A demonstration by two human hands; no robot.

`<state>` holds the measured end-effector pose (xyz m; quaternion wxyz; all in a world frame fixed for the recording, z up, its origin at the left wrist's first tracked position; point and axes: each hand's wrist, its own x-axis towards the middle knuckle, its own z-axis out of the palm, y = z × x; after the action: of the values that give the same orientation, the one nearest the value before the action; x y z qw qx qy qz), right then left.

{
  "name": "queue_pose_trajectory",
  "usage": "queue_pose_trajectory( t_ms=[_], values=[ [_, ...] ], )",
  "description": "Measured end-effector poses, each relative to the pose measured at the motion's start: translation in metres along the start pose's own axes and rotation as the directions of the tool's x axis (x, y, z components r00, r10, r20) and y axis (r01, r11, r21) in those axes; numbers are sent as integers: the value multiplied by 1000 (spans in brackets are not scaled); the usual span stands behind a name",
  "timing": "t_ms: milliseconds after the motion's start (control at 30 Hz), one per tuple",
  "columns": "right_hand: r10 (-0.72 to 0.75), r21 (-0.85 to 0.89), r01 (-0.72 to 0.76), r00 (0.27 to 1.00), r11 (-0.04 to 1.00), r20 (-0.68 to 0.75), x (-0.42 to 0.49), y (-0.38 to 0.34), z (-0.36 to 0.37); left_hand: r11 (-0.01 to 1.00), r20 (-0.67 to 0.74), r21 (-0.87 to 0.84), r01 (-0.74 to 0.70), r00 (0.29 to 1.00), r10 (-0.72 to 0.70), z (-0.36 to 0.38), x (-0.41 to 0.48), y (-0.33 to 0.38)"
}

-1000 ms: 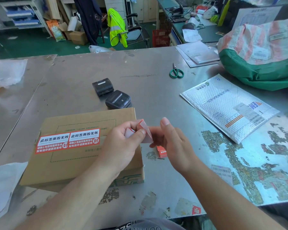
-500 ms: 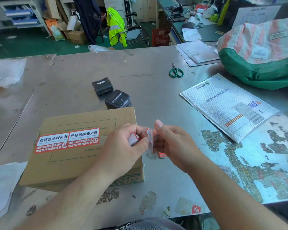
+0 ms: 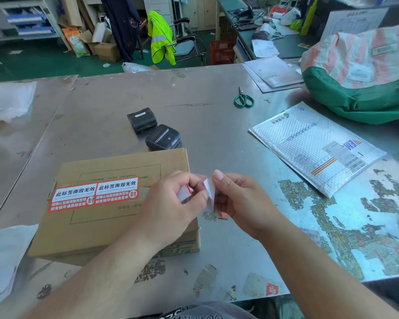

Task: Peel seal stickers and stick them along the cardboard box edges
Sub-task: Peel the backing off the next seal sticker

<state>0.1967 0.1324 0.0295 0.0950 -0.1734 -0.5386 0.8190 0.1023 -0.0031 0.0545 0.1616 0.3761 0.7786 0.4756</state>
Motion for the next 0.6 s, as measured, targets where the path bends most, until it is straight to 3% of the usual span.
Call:
queue_pose_trajectory(
  t_ms=[200,400,600],
  values=[
    [-20,-2,20,1000,1000,-2,2,7,-3,984,82,-172,43,996,-30,-1,-2,1],
    [1,46,-1,1000,999,5,1,8,1,886,148,-429,176,981,-124,-7,-6,-5],
    [43,98,-34,995,995,-90,4,11,2,681,161,-671,295,954,-254,-11,-6,-18]
  ],
)
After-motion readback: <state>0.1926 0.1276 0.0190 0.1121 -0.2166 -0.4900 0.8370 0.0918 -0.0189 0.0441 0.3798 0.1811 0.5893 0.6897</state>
